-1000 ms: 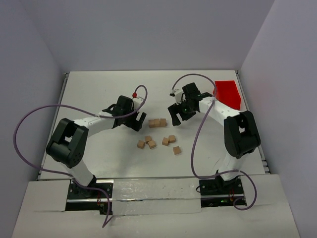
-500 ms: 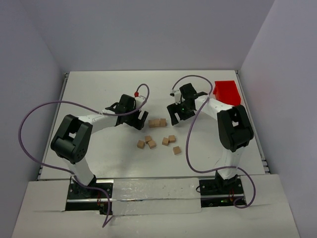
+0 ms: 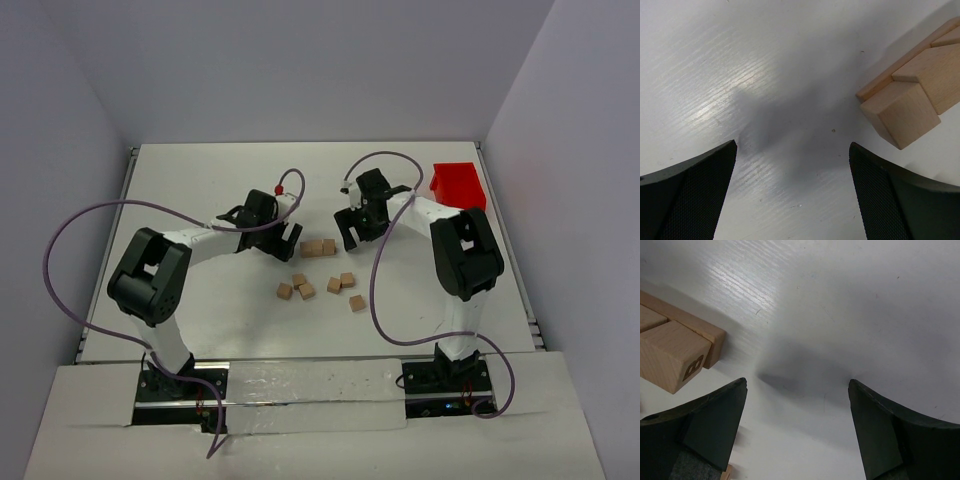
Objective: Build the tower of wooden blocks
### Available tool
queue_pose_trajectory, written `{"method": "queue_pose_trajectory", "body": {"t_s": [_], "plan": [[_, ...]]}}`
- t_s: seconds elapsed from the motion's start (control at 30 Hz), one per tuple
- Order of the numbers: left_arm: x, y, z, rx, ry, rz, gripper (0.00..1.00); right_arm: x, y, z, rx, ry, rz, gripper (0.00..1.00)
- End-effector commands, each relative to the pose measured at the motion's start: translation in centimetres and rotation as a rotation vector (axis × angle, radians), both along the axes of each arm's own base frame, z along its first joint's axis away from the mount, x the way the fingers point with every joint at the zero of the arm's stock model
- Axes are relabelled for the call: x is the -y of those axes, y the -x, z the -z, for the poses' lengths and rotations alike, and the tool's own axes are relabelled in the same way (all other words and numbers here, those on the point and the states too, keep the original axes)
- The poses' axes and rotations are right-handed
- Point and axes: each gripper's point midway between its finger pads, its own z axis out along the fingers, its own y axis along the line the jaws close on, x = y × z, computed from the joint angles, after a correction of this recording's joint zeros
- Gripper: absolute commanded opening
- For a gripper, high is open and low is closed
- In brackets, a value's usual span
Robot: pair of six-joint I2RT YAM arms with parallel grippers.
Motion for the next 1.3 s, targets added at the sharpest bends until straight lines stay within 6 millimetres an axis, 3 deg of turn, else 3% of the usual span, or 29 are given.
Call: {"method": "queue_pose_trajectory", "body": {"t_s": [0.0,0.27,1.27], "plan": [[1.7,-1.3,-1.3,0.042,0.057,0.015,0.99,-1.3,-2.2,-1.3,0.079,-0.021,0.021,0.89],[1.9,-1.4,-1.4,0.044,0.060,0.018,0.99,-2.5,-2.1,-1.2,0.081,-0.023,0.003,0.89],[3.2,-2.0,-1.4,0.035,0.080,0.044,0.99,-2.7,-2.0,-0.7,0.067,-0.022,-0.016,0.90]]}}
